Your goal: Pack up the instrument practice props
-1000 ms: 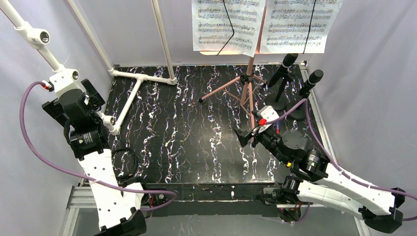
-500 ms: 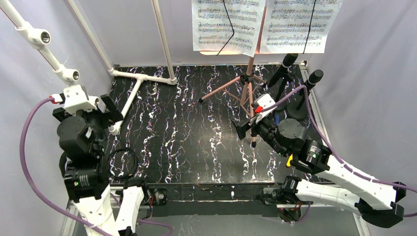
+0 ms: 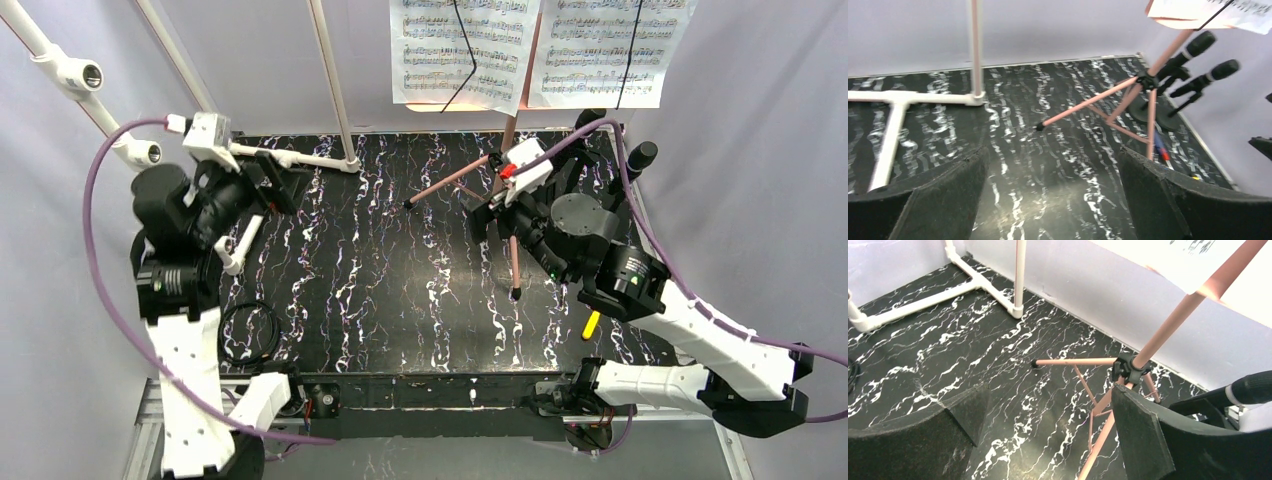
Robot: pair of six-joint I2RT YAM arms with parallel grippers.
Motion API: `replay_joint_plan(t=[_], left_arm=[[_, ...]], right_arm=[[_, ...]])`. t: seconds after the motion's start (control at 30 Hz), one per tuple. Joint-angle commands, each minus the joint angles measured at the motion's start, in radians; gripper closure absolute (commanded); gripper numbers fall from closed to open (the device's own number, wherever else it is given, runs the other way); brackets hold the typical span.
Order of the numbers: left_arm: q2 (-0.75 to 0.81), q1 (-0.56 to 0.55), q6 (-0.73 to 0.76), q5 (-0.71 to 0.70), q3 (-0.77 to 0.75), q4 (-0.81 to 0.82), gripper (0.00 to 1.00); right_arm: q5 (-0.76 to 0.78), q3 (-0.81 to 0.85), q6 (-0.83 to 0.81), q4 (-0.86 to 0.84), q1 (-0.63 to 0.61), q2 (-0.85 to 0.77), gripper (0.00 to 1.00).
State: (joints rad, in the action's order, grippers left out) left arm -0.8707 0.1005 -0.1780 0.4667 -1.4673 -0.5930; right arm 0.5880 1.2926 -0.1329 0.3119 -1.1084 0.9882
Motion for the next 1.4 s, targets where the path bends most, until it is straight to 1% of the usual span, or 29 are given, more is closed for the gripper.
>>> replay_joint_plan(t=[0.0, 0.1, 0.17, 0.3, 0.43, 0.53, 0.6, 0.67, 0.77, 0.93, 1.0, 1.1, 1.23, 1.37], left_arm=[[-0.096, -0.01, -0.123, 0.23, -0.014, 0.179, 0.03], [-0.184, -0.035, -0.171, 0.285, -0.026, 0.247, 0.07], [-0.231, -0.064, -0.19, 0.29, -0.041, 0.285, 0.09], [-0.311, -0.144, -0.185, 0.247, -0.111, 0.307, 0.1], [-0.399, -0.188, -0.19, 0.212, -0.205, 0.325, 0.1], [-0.464, -0.219, -0.196, 0.188, -0.282, 0.341, 0.1], [-0.511, -0.238, -0.197, 0.176, -0.337, 0.349, 0.1], [-0.556, -0.253, -0.199, 0.174, -0.395, 0.351, 0.1], [-0.603, -0.268, -0.205, 0.163, -0.455, 0.365, 0.11], [-0.669, -0.288, -0.232, 0.167, -0.532, 0.404, 0.11], [-0.69, -0.298, -0.251, 0.175, -0.551, 0.429, 0.11], [-0.706, -0.314, -0.266, 0.171, -0.559, 0.462, 0.12], [-0.729, -0.324, -0.295, 0.171, -0.561, 0.507, 0.12], [-0.759, -0.334, -0.323, 0.191, -0.571, 0.543, 0.17]], right_arm=[[0.09, 0.141, -0.051, 0.028, -0.006, 0.057, 0.02], [0.101, 0.25, -0.065, 0.06, -0.006, 0.13, 0.05], [0.102, 0.322, -0.084, 0.069, -0.006, 0.172, 0.07], [0.123, 0.445, -0.133, 0.062, -0.006, 0.254, 0.1], [0.188, 0.613, -0.229, 0.066, -0.007, 0.366, 0.19], [0.242, 0.698, -0.328, 0.008, -0.004, 0.437, 0.25], [0.25, 0.766, -0.379, -0.021, 0.009, 0.486, 0.27], [0.228, 0.845, -0.398, -0.01, 0.048, 0.536, 0.3], [0.122, 0.929, -0.364, 0.009, 0.142, 0.585, 0.35], [-0.026, 0.97, -0.315, 0.012, 0.237, 0.618, 0.4], [-0.074, 0.985, -0.295, 0.02, 0.266, 0.636, 0.44], [-0.13, 1.003, -0.282, 0.022, 0.271, 0.652, 0.47], [-0.148, 1.016, -0.284, -0.006, 0.282, 0.671, 0.51], [-0.167, 1.045, -0.285, -0.005, 0.289, 0.693, 0.55]])
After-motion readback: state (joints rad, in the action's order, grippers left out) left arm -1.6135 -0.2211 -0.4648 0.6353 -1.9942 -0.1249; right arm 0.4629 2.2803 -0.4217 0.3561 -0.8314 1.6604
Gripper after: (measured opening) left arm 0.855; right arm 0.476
